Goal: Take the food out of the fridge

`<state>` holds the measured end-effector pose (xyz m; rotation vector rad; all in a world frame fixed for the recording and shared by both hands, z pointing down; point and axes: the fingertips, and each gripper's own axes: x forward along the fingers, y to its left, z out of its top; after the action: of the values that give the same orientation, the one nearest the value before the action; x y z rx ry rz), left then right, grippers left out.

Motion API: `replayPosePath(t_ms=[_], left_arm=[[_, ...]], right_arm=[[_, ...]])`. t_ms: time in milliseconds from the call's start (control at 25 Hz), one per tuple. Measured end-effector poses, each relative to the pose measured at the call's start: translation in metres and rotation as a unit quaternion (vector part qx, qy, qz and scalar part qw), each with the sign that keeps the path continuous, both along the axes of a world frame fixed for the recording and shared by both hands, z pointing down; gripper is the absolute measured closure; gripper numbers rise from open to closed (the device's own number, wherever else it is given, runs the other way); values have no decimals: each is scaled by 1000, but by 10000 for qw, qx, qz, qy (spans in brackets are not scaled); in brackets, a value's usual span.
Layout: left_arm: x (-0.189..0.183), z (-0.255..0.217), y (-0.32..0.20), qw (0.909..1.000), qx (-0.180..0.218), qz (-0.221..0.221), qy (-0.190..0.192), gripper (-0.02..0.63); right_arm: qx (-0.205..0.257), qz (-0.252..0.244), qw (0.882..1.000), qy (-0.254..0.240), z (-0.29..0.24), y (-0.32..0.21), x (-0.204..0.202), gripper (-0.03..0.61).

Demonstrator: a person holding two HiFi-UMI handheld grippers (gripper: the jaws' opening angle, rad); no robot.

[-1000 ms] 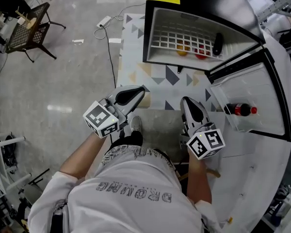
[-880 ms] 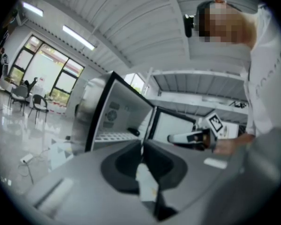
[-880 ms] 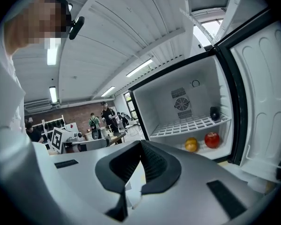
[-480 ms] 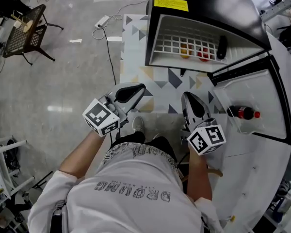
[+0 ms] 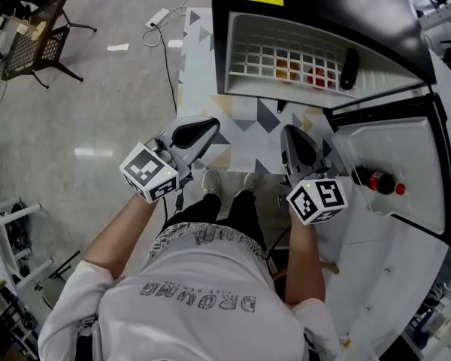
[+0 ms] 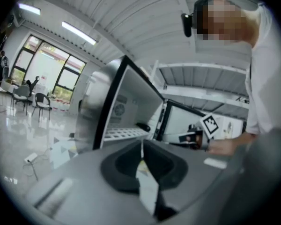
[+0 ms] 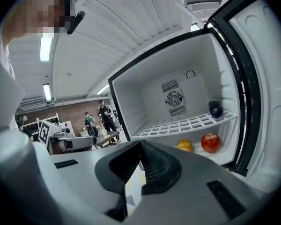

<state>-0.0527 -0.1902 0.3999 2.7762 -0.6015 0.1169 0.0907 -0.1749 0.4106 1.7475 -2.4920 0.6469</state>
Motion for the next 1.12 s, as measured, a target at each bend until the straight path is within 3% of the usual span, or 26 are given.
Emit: replayPosePath(t_ms=[640, 1120], left_arm=[[53, 38, -16, 9966, -291, -718, -265, 595], [69, 71, -26, 9946, -383, -836, -474, 595]], right_arm=[[-256, -127, 9973, 683, 87, -77, 63, 575], [-331, 122, 9957, 853, 126, -117, 82, 487]])
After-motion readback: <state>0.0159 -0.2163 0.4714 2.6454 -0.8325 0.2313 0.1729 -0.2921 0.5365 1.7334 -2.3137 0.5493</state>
